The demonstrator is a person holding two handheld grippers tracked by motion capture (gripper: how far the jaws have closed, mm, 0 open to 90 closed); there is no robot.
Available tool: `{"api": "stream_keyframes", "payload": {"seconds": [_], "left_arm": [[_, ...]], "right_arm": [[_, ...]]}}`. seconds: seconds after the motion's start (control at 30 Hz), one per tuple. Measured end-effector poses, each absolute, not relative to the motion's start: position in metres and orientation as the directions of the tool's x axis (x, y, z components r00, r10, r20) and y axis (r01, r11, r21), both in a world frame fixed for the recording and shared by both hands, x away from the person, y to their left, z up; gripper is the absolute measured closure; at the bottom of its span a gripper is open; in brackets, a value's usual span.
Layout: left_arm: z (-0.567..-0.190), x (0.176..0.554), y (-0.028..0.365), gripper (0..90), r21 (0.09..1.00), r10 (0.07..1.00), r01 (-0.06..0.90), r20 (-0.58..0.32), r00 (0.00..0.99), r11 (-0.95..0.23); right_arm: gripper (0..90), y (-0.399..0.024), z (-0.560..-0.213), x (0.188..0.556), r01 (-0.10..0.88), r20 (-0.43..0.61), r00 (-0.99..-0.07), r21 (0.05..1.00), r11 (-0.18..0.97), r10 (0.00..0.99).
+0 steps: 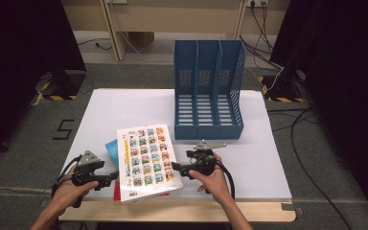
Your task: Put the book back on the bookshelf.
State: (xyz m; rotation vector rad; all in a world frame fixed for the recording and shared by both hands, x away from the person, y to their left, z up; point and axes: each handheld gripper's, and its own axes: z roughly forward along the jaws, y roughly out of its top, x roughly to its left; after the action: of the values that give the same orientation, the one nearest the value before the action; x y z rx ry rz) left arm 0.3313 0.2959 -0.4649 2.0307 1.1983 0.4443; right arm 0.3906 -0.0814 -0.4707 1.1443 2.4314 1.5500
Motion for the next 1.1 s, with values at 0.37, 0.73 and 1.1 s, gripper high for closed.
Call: {"api": "stream_keyframes", "payload": {"seconds": [0.37,0.73,1.1], "left_arm": [[-0.467,0.333,0.297,20.5,0.738,0.861,0.61,-0.077,0.503,-0.29],[-0.47,0.336,0.3,16.0,0.736,0.857,0.619,-0.106,0.504,-0.274],[-0.472,0.337,0.302,14.5,0.732,0.86,0.626,-0.11,0.498,-0.269]], "right_arm": [[14.8,-0.064,-0.477,0.408,0.588,0.372,-0.734,0.767,0.257,0.568],[13.3,-0.049,-0.483,0.424,0.658,0.484,-0.714,0.71,0.251,0.505],[23.9,-0.048,-0.479,0.428,0.652,0.48,-0.723,0.713,0.258,0.497]]}}
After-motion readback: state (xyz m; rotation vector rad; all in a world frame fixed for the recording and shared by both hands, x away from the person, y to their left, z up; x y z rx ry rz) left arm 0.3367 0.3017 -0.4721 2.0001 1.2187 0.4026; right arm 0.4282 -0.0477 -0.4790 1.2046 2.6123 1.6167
